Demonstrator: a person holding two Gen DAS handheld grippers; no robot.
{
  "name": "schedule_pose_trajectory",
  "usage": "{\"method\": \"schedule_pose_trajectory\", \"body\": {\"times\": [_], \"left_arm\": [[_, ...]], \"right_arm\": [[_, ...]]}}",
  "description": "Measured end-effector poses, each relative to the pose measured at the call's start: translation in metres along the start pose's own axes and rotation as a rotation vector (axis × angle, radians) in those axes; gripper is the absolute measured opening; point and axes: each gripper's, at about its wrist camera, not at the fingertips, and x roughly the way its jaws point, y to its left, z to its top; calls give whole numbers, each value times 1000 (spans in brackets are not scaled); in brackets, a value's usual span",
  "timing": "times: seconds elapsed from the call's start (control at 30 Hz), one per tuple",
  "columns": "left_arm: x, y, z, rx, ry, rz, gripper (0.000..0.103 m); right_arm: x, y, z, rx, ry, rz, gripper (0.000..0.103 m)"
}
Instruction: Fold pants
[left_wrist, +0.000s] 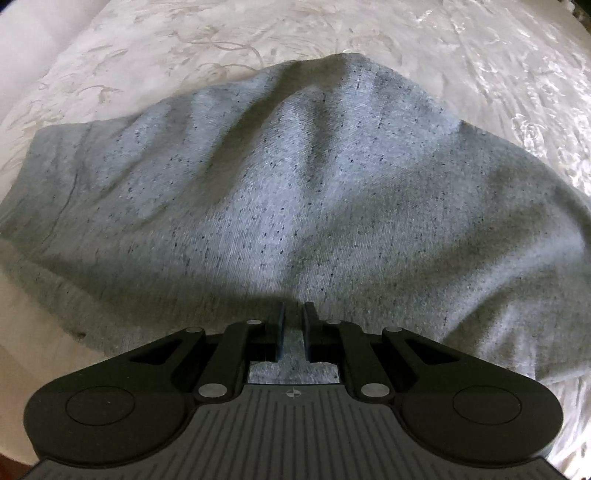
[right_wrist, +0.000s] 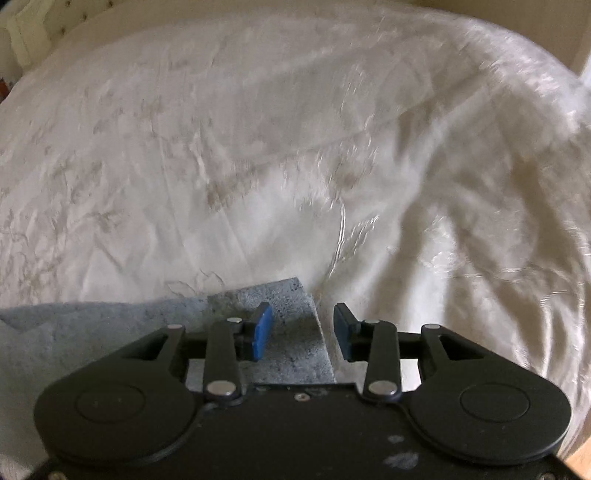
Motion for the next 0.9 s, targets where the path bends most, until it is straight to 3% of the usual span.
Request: {"method": "schedule_pose_trajectory", "body": {"times": [0.1,0.13,0.17,0.3,0.43,0.53,0.63,0.9], "left_arm": [[-10,-1,-4,-5,-6,9,11],[-13,-4,-6,-3,-8,10,11],[-14,-7,-6,2,-8,12,11],[-22,-16,-7,18,-17,11,11],[-19,-22,-5,34,-9,4,11],[-22,-22,-4,22,-16,-3,11],[-23,-22,-2,28,-21,-13,11],[-27,-7,14,12,-30,-36,11]], "right_arm": [[3,-9,-3,44,9,82,37],[2,-12,-4,64,9,124,27],[-1,-12,-4,61,5,144,7],[-26,-8,-13,10,-57,45,3],[-15,-7,-27,-23,-6,-12,8],[-25,-1,-23,-7,-46,-37,29],[-41,2,-18,21,-111,-36,29],[-68,69,-19,-104,-149,157,29]]}}
